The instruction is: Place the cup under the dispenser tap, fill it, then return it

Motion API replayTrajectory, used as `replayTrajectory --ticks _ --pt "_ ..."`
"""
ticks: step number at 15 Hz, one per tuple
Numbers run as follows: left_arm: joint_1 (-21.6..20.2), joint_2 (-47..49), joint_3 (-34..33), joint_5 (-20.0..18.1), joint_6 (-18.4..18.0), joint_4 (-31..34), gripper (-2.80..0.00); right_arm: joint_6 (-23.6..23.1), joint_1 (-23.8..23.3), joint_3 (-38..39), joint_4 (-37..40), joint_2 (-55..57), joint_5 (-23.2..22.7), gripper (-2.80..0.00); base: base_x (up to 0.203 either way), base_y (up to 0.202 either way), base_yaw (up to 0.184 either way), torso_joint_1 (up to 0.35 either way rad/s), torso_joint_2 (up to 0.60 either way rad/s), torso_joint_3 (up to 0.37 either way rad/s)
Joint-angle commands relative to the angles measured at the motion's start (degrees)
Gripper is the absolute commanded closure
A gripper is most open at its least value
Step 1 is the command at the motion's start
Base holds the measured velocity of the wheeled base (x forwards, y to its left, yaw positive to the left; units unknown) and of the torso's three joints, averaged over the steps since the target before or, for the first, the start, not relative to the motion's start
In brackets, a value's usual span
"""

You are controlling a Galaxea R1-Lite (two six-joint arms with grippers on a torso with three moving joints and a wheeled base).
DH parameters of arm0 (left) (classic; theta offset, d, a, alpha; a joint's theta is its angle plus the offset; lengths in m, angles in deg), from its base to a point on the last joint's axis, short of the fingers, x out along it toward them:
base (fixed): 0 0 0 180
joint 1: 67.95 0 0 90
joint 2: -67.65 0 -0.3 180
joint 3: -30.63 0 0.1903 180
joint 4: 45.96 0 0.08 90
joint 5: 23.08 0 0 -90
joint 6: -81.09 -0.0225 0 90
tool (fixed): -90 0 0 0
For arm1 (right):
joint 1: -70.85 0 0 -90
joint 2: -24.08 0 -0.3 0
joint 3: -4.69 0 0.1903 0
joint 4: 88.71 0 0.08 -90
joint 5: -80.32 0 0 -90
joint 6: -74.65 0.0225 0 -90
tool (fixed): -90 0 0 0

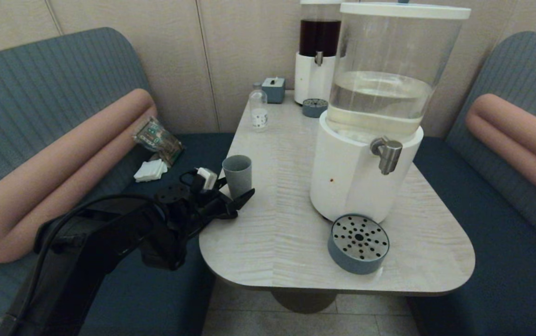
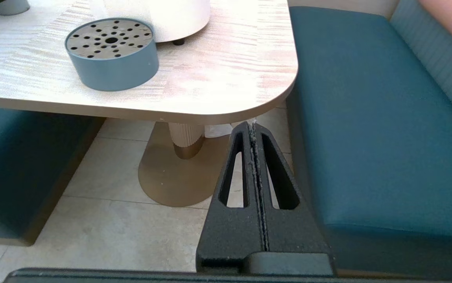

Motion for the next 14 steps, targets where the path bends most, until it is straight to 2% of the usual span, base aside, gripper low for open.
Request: replayTrajectory --ticks 1,5,10,11,12,14 --pt "-0.02 -4.14 -5.42 -0.03 -0.03 -0.67 -2.80 0.02 0.04 0.09 -0.08 0.00 0.02 0.00 0.000 0.000 0.000 0.000 0.00 0.000" --pt "-0.22 -15.44 -21.14 0.77 0.02 -0.67 -2.80 0.02 0.04 0.09 -0.03 0.06 0.02 0.00 0.000 0.000 0.000 0.000 0.00 0.000" --pt "-0.28 -36.03 -41.86 2.56 -0.59 -0.67 -2.80 0.02 0.04 0.09 -0.08 0.09 0.02 0.00 0.000 0.000 0.000 0.000 0.00 0.000" --pt "-0.28 -40.09 -45.19 2.88 -0.63 -0.67 -0.95 0.02 -0.01 0.09 -0.05 0.08 0.02 0.00 0.000 0.000 0.000 0.000 0.00 0.000" --pt "-0.28 -43.75 -47.61 3.53 -0.61 -0.67 0.00 0.02 0.04 0.09 -0.05 0.08 0.02 0.00 0.000 0.000 0.000 0.000 0.00 0.000" --pt "-0.28 -51.12 -51.10 5.85 -0.22 -0.67 0.00 0.02 0.02 0.09 -0.01 0.00 0.02 0.00 0.000 0.000 0.000 0.000 0.00 0.000"
